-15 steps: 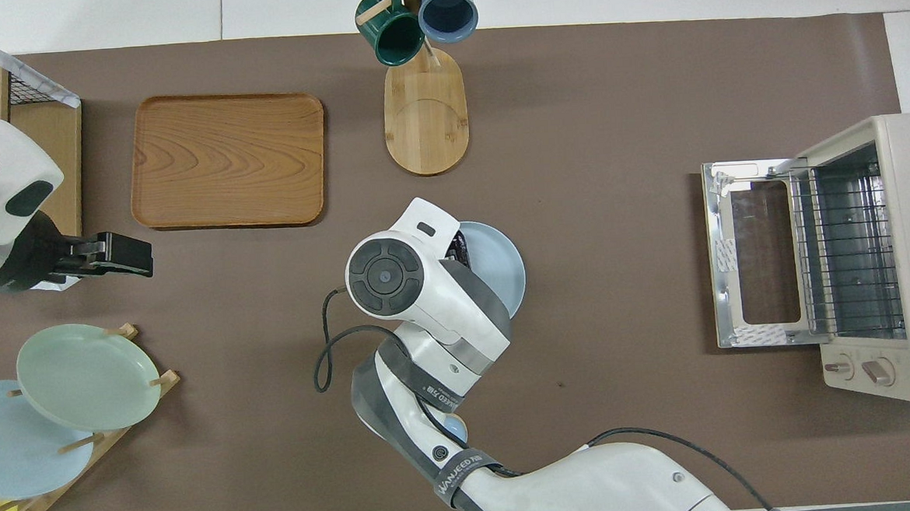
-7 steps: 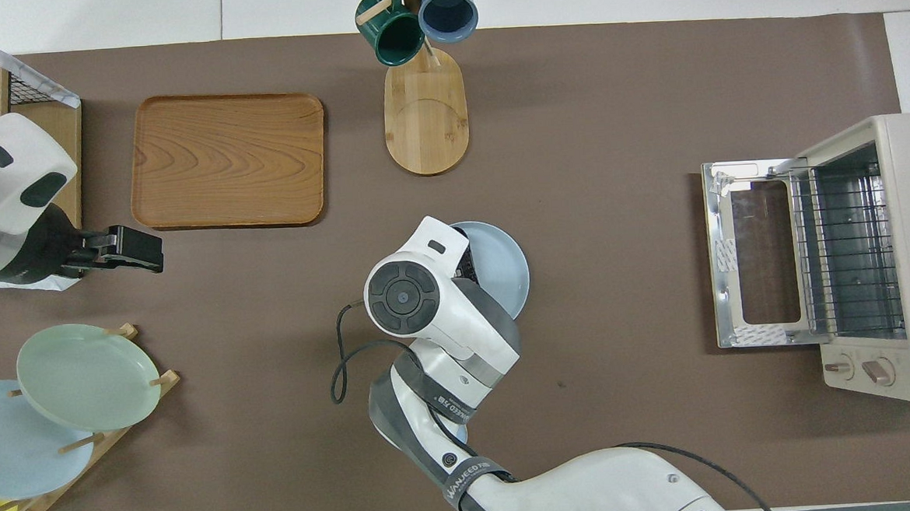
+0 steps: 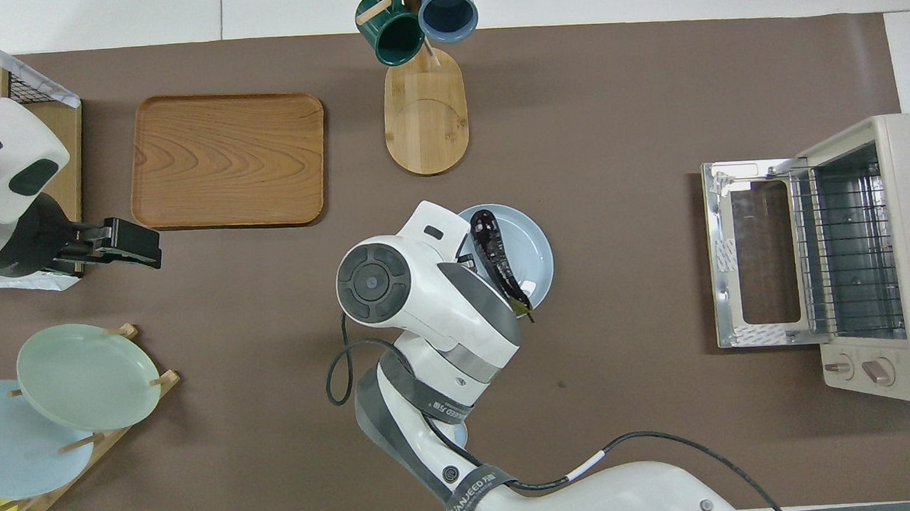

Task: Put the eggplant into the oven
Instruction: 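Carry the plate with the eggplant into the oven with the right gripper, then push the oven door shut with the right gripper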

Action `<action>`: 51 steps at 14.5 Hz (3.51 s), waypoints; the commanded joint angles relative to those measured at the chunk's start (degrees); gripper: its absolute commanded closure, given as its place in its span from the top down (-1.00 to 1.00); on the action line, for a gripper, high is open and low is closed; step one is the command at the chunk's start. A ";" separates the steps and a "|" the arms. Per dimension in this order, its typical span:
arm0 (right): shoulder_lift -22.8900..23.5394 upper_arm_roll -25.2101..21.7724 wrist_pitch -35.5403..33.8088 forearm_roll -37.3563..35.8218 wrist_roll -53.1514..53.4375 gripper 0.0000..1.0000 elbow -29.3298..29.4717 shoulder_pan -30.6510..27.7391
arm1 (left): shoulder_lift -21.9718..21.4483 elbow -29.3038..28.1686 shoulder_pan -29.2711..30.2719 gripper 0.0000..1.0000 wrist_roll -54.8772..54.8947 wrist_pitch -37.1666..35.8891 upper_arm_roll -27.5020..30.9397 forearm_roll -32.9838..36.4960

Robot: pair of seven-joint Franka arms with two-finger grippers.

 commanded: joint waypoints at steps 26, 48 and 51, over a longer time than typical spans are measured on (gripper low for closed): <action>-26.90 0.05 9.36 -5.64 -35.54 -0.78 -35.65 -43.94 | 0.12 0.71 0.09 1.00 4.35 -0.75 0.97 2.20; -20.92 1.63 22.80 1.92 -27.83 -1.00 -39.07 -36.48 | 0.12 0.71 0.09 1.00 4.35 -0.75 0.97 2.12; -20.83 1.63 27.28 1.92 -27.91 -1.00 -41.53 -36.74 | 0.03 0.71 0.09 1.00 4.35 -0.75 0.97 2.20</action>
